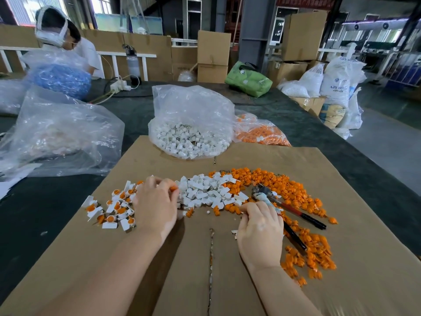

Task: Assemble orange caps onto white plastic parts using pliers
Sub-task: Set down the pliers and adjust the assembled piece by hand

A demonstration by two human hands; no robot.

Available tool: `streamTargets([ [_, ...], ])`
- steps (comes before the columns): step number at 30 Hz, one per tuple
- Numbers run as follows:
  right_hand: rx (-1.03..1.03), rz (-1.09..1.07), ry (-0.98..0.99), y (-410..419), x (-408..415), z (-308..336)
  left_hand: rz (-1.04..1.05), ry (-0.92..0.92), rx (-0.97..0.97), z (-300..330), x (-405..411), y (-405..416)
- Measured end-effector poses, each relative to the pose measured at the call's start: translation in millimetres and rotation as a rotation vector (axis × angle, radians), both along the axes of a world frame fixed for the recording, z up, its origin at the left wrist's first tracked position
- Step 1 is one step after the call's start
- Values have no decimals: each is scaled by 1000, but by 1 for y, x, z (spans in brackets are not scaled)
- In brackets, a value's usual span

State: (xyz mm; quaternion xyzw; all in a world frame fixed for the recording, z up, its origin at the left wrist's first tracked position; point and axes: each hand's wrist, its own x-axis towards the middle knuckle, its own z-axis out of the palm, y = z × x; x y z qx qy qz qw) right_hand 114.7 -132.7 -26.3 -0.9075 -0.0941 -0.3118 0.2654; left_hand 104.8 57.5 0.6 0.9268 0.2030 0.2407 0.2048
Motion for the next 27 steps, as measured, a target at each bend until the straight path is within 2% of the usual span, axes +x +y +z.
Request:
streamTargets([
  [7,-23,-27,32,1,1,-2,124,103,39,-4,3,16],
  [11,-80,-14,46,2,3,-3,128,59,64,-4,4,11],
  [14,-139,15,72,3,4,-4,-81,-43,29,-3,5,-4],
  [18,-226,27,122,5,5,-3,-371,-47,-49,-10,8,-37],
  [22,-272,62,193,5,7,-4,-488,4,-3,-22,12,-58],
  [27,-229,98,198,6,5,1,-501,-9,-23,-30,8,-66],
])
